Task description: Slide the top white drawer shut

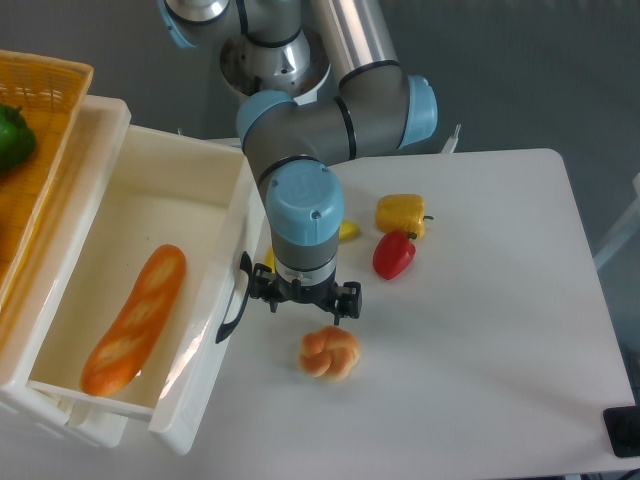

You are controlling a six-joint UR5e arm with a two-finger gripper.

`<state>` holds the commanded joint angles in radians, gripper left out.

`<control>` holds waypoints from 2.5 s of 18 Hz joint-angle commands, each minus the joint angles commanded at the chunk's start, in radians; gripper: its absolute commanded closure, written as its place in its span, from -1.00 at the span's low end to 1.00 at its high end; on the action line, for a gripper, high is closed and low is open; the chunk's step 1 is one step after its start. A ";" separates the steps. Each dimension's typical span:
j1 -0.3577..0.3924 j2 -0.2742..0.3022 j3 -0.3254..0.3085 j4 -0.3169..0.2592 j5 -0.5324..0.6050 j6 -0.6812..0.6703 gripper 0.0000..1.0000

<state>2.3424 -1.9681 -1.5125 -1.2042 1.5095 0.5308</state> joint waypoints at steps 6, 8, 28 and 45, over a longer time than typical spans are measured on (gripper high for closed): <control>0.005 0.002 0.005 -0.029 0.000 0.008 -1.00; 0.006 0.005 0.005 -0.047 0.000 0.009 -1.00; -0.015 0.035 -0.002 -0.081 -0.063 0.009 -1.00; 0.060 -0.054 0.049 -0.071 -0.092 0.048 -1.00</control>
<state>2.4022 -2.0217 -1.4634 -1.2747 1.4174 0.5783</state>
